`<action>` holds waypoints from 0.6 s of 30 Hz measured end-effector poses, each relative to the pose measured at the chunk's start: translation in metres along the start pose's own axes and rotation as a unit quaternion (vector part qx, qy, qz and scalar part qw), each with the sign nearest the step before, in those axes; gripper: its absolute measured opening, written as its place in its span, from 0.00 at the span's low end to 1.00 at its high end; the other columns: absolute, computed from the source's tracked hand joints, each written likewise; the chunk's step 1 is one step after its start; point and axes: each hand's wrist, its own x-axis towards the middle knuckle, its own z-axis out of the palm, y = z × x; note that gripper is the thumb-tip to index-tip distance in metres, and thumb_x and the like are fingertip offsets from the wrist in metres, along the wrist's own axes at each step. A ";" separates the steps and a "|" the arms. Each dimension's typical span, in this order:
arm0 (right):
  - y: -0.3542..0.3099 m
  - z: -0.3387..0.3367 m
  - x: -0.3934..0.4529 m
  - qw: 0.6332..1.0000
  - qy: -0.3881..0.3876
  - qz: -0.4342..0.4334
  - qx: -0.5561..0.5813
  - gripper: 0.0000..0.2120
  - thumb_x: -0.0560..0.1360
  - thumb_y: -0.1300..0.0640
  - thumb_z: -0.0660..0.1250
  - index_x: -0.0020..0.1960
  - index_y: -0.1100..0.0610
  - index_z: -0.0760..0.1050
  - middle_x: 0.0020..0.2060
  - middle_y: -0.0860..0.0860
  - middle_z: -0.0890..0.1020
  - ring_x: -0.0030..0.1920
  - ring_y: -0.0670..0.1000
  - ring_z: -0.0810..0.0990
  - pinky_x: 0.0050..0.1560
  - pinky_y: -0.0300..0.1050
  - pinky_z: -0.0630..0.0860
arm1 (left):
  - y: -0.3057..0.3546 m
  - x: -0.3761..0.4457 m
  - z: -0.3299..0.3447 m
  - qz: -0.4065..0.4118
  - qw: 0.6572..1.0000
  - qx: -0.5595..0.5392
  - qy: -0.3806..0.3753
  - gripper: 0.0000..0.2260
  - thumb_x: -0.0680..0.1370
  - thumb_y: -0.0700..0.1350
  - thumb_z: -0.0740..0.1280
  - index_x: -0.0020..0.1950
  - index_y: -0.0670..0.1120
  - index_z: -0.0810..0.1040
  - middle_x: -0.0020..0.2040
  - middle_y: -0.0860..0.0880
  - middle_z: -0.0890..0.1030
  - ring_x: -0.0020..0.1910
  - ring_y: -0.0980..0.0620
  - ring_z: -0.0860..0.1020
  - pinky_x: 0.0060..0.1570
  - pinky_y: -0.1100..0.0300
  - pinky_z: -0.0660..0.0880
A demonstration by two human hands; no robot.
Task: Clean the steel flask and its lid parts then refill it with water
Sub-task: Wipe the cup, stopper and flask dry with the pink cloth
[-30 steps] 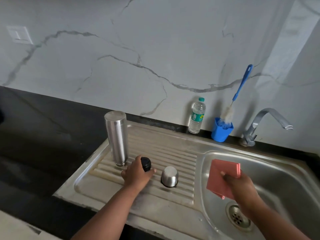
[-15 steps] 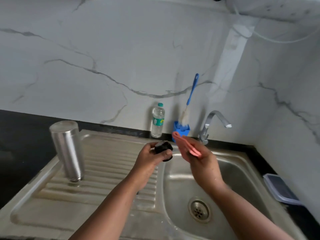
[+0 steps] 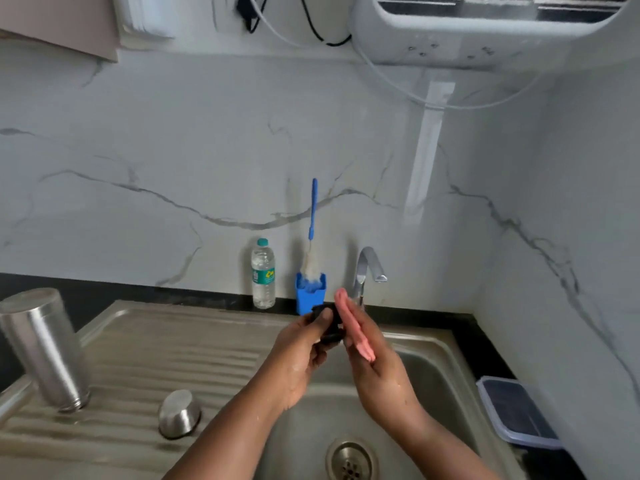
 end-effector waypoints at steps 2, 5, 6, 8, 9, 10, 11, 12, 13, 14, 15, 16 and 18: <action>0.009 -0.014 0.000 0.999 -0.009 -0.013 -0.037 0.30 0.77 0.73 0.58 0.74 0.49 0.65 0.71 0.39 0.68 0.72 0.38 0.63 0.73 0.37 0.59 | -0.003 0.008 0.020 0.004 1.000 -0.001 0.028 0.12 0.75 0.50 0.70 0.54 0.45 0.82 0.45 0.47 0.83 0.43 0.53 0.79 0.43 0.58 0.67; 0.016 -0.040 0.010 1.000 -0.001 -0.021 -0.004 0.30 0.77 0.73 0.59 0.72 0.47 0.67 0.68 0.33 0.70 0.71 0.37 0.66 0.72 0.36 0.61 | -0.008 0.011 0.044 0.018 0.999 -0.033 0.032 0.15 0.76 0.50 0.68 0.57 0.42 0.82 0.47 0.45 0.83 0.43 0.52 0.79 0.44 0.57 0.66; 0.019 -0.049 0.013 1.000 0.004 -0.005 0.024 0.29 0.77 0.73 0.60 0.71 0.48 0.67 0.67 0.32 0.72 0.70 0.37 0.67 0.72 0.37 0.63 | -0.010 0.010 0.050 0.019 0.998 -0.045 0.030 0.15 0.74 0.51 0.68 0.55 0.43 0.83 0.46 0.45 0.84 0.40 0.53 0.80 0.42 0.58 0.66; 0.024 -0.062 0.017 0.998 0.010 0.029 0.063 0.29 0.77 0.74 0.61 0.72 0.49 0.68 0.66 0.35 0.73 0.69 0.38 0.69 0.71 0.38 0.64 | -0.014 0.010 0.061 0.017 0.998 -0.053 0.037 0.15 0.72 0.52 0.66 0.52 0.45 0.82 0.42 0.46 0.84 0.36 0.54 0.80 0.39 0.59 0.66; 0.025 -0.064 0.016 0.997 0.002 0.035 0.064 0.29 0.77 0.73 0.60 0.72 0.49 0.67 0.67 0.36 0.72 0.69 0.37 0.68 0.71 0.36 0.63 | -0.015 0.010 0.066 0.020 0.997 -0.051 0.052 0.15 0.72 0.53 0.66 0.52 0.45 0.82 0.41 0.47 0.84 0.35 0.54 0.79 0.38 0.59 0.66; 0.026 -0.064 0.013 0.998 -0.009 0.034 0.059 0.29 0.77 0.71 0.59 0.73 0.48 0.66 0.67 0.36 0.71 0.69 0.36 0.67 0.70 0.33 0.62 | -0.016 0.011 0.069 0.023 0.996 -0.052 0.070 0.15 0.72 0.54 0.66 0.51 0.45 0.81 0.40 0.48 0.83 0.35 0.54 0.78 0.39 0.59 0.66; 0.027 -0.062 0.010 0.998 -0.016 0.026 0.049 0.28 0.77 0.69 0.58 0.73 0.48 0.65 0.68 0.36 0.70 0.69 0.34 0.66 0.70 0.32 0.60 | -0.017 0.014 0.072 0.026 0.994 -0.062 0.088 0.16 0.73 0.54 0.66 0.52 0.45 0.82 0.41 0.47 0.83 0.36 0.54 0.78 0.40 0.59 0.67; 0.029 -0.060 0.006 0.999 -0.018 0.013 0.038 0.29 0.76 0.67 0.56 0.73 0.48 0.65 0.69 0.36 0.69 0.70 0.34 0.65 0.71 0.31 0.59 | -0.017 0.015 0.074 0.030 0.992 -0.076 0.100 0.17 0.73 0.55 0.66 0.53 0.44 0.82 0.44 0.45 0.82 0.39 0.51 0.77 0.42 0.57 0.68; 0.032 -0.058 0.003 1.000 -0.016 -0.003 0.027 0.30 0.74 0.67 0.55 0.74 0.47 0.64 0.70 0.38 0.68 0.71 0.35 0.63 0.71 0.31 0.58 | -0.016 0.015 0.078 0.031 0.990 -0.090 0.108 0.18 0.73 0.55 0.65 0.54 0.43 0.82 0.47 0.43 0.82 0.42 0.48 0.77 0.45 0.56 0.69; 0.034 -0.058 0.000 1.000 -0.014 -0.021 0.016 0.32 0.73 0.67 0.55 0.74 0.46 0.63 0.71 0.39 0.67 0.72 0.37 0.63 0.72 0.32 0.57 | -0.016 0.016 0.080 0.032 0.988 -0.097 0.114 0.17 0.76 0.54 0.64 0.53 0.43 0.83 0.48 0.42 0.82 0.44 0.47 0.79 0.46 0.55 0.71; 0.038 -0.059 -0.001 0.999 -0.010 -0.037 0.006 0.34 0.72 0.68 0.54 0.75 0.46 0.63 0.73 0.41 0.66 0.73 0.39 0.62 0.73 0.34 0.56 | -0.016 0.016 0.084 0.031 0.988 -0.098 0.112 0.16 0.79 0.53 0.61 0.52 0.44 0.84 0.48 0.42 0.84 0.44 0.46 0.80 0.47 0.53 0.73; 0.042 -0.061 0.000 0.999 -0.005 -0.044 0.003 0.35 0.72 0.70 0.54 0.75 0.46 0.62 0.73 0.42 0.66 0.74 0.40 0.61 0.73 0.35 0.56 | -0.017 0.017 0.086 0.029 0.989 -0.101 0.108 0.17 0.80 0.51 0.59 0.51 0.44 0.84 0.47 0.42 0.84 0.44 0.46 0.82 0.48 0.52 0.75; 0.043 -0.063 0.002 0.999 0.004 -0.030 0.039 0.33 0.72 0.69 0.55 0.74 0.47 0.63 0.72 0.41 0.67 0.73 0.39 0.63 0.72 0.33 0.58 | -0.021 0.017 0.092 0.026 0.989 -0.110 0.098 0.17 0.81 0.52 0.59 0.49 0.43 0.84 0.44 0.42 0.84 0.43 0.46 0.83 0.49 0.51 0.75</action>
